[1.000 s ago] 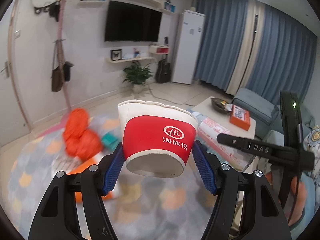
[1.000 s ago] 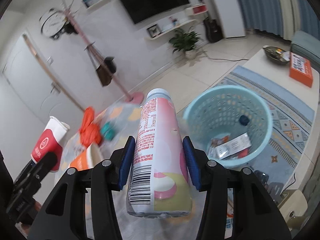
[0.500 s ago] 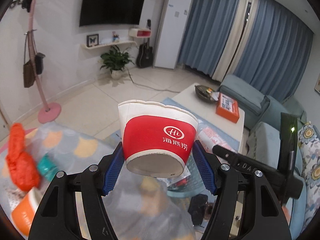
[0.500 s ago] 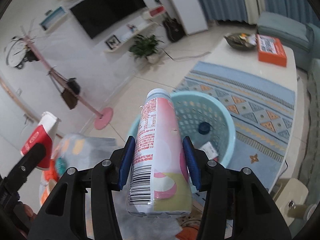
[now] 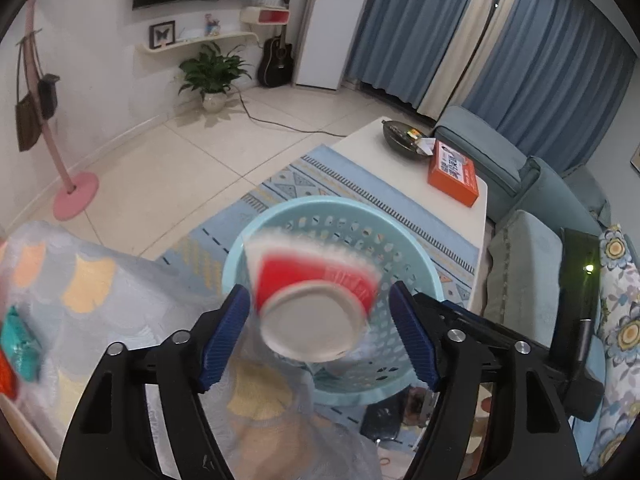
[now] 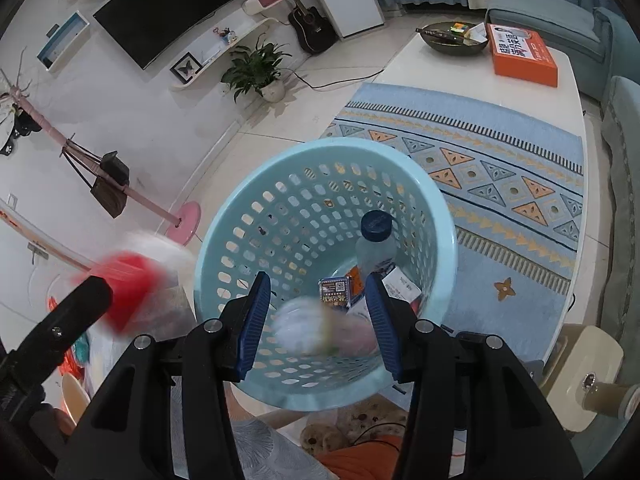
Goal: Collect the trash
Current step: 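Carry the red cup and pink bottle over the blue basket and release both, then grasp the orange paper cup with the left tool while the right tool grasps the teal packet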
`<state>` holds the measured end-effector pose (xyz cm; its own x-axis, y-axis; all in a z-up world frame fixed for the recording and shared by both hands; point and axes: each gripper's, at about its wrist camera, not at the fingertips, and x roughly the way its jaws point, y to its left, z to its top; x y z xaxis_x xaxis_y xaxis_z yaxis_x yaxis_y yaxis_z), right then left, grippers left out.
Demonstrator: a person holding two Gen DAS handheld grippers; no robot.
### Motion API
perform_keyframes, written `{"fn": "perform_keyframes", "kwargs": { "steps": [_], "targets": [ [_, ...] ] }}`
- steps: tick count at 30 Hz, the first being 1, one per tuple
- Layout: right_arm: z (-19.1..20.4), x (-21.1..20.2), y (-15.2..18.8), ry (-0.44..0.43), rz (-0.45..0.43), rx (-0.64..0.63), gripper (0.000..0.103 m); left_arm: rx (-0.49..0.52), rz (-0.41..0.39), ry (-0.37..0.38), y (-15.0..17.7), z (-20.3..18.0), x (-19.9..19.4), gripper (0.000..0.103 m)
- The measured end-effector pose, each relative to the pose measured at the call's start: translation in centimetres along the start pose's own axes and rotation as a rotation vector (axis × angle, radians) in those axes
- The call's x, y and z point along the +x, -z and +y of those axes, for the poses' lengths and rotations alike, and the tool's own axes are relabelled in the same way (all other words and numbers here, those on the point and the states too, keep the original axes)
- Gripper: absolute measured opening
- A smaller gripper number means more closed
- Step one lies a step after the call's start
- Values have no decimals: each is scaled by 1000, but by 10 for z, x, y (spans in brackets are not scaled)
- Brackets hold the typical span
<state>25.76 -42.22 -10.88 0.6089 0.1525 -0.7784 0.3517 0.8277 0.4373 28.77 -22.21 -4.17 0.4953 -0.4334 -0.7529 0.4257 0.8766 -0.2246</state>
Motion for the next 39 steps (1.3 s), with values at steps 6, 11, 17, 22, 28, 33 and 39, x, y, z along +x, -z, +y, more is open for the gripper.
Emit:
{"fn": "perform_keyframes", "kwargs": {
  "steps": [6,11,17,22,28,33,39],
  "targets": [
    [2,-10,8,-11,-2,-9,46,1,-20,13,5,3,-14,75],
    [15,-26,16,-38,-16,-41,46,-22,-50,14,13,15,-39,75],
    [57,-64,27,-94,-75,-134,46,-57,-123,1,27,38,-90,75],
    [99,-88,39,-160,-102,-220,46,-88,-193,-54,47,68,-142,75],
    [154,-97,60,-228,-92,-340,46,-138,-227,-185,69,123,-189,75],
    [194,-90,76,-266,-53,-420,46,-210,-182,-225,83,178,-203,79],
    [232,-73,94,-305,7,-515,46,-250,-80,-212,99,225,-180,79]
  ]
}}
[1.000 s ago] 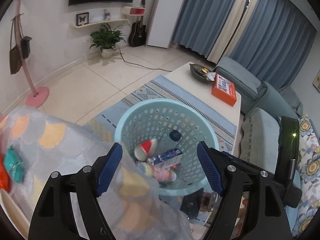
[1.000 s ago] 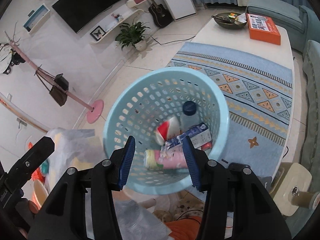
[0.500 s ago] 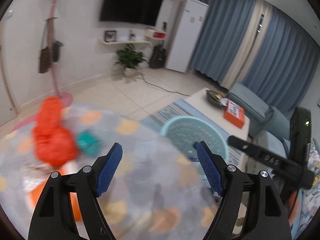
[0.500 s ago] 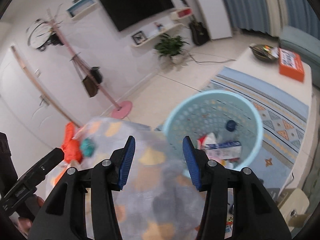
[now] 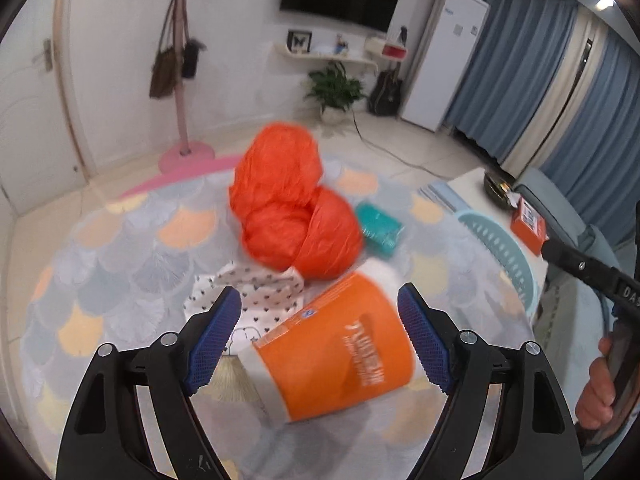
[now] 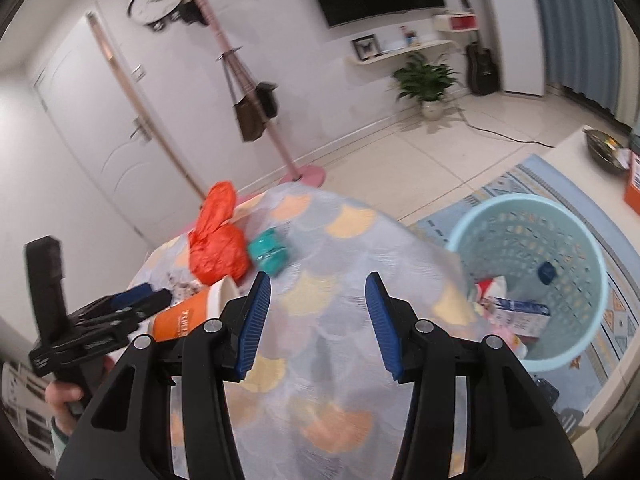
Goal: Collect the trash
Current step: 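Grasp the orange paper cup with the left tool while the right tool grasps the teal packet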
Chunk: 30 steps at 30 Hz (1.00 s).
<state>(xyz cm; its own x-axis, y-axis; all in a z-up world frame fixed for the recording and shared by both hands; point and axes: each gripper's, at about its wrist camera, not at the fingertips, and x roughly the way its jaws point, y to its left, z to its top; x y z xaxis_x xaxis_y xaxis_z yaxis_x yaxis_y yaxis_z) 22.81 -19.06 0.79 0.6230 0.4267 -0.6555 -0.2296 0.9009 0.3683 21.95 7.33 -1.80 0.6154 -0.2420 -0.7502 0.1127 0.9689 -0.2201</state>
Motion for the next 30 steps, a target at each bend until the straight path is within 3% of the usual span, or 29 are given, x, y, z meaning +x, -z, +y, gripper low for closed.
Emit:
{"fn": "perform_keyframes", "kwargs": {
  "steps": [6,14,24,26,30],
  "targets": [
    [21,20,-3,-7,26,-76,46,0,64,95,12,11,15,78],
    [34,46,-13,-32,41,-134,46,89,109,199,41,-3,2,77],
    [45,110,-19,-50,82,-207,47,43,122,153,63,-11,21,76],
    [47,118,-17,-50,91,-216,55,49,104,139,65,-13,20,73],
    [53,134,-13,-53,114,-239,56,39,74,140,67,-12,18,68]
  ]
}}
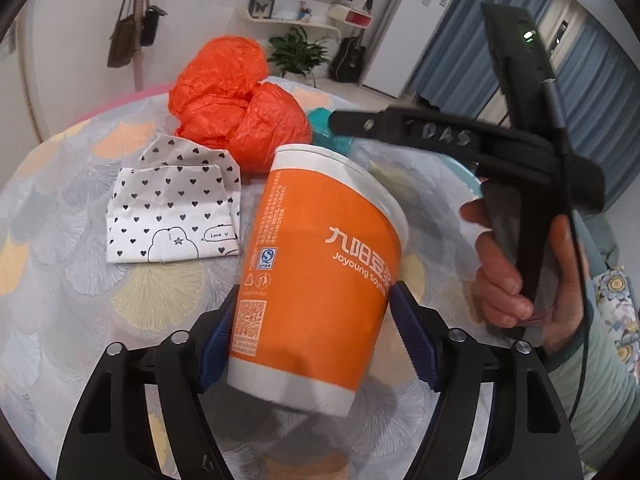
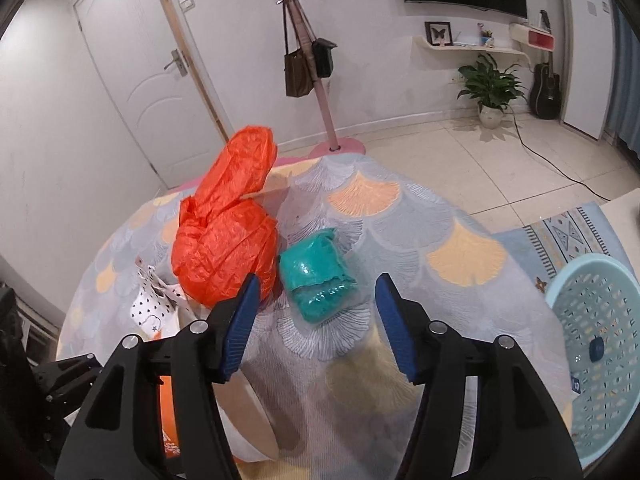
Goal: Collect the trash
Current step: 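Grasp the orange paper cup with the left tool while the right tool grasps the teal packet, then carry the orange cup and teal packet over the basket and release both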
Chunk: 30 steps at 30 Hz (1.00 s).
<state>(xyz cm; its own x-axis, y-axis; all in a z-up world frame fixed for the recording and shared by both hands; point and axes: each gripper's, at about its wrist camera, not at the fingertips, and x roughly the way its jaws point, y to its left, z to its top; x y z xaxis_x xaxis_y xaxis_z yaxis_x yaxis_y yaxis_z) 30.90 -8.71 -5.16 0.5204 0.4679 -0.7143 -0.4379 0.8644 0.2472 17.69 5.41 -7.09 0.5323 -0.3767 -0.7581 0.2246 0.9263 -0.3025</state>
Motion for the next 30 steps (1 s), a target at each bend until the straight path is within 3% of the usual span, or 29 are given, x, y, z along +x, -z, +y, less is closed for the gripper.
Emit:
{"fn": "perform_keyframes", "kwargs": {
  "steps": [9,10,11,13,24,30],
  "targets": [
    [8,19,2,53,49,-48,56,-64,-38,52,3,10,-5,62],
    [8,20,2,53,53,-43,50,-73,-34,54,3,10,-6,62],
    [8,20,1,53,52,-41,38,-75,-35,53,3,10,-6,62],
    [6,19,2,36,52,-35,37,-77,-40,50,3,9,-7,61],
    [-10,-22,15,29,-57,61,35,-75,-91,46,0,0,-27,59],
    [-23,-86,27,85,-177,97,35,-30,-126,62,-10,-25,-37,59]
  ]
}}
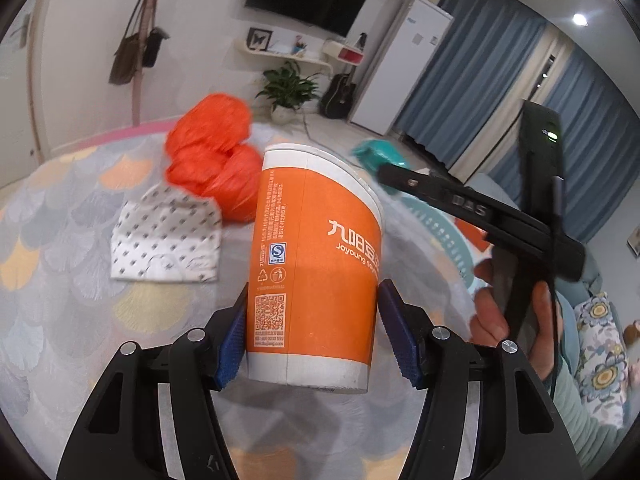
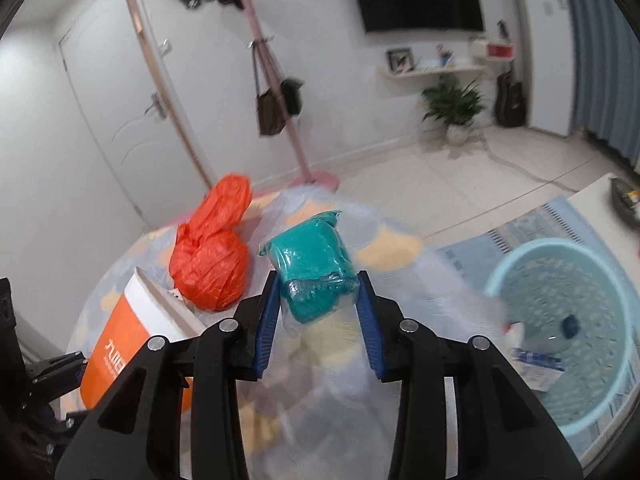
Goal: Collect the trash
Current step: 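Carry the orange cup and teal packet over the basket and release both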
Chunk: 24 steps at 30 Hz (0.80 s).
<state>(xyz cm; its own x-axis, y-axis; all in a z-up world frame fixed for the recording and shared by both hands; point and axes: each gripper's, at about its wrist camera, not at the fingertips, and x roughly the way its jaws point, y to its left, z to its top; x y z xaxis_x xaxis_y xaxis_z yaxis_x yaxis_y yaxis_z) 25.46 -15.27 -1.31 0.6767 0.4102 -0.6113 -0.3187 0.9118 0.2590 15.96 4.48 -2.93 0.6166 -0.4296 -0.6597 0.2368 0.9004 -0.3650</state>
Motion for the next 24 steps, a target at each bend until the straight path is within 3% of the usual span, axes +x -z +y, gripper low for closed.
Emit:
{"fn": "perform_keyframes", "kwargs": {
  "steps": [12,24],
  "targets": [
    [-89,-97,0,206,-153,123,35,143,-28,76,-32,-83,22,59],
    [-192,-97,23,291,-73,400,35,230,4,122,-64,-160,75,59]
  ]
}}
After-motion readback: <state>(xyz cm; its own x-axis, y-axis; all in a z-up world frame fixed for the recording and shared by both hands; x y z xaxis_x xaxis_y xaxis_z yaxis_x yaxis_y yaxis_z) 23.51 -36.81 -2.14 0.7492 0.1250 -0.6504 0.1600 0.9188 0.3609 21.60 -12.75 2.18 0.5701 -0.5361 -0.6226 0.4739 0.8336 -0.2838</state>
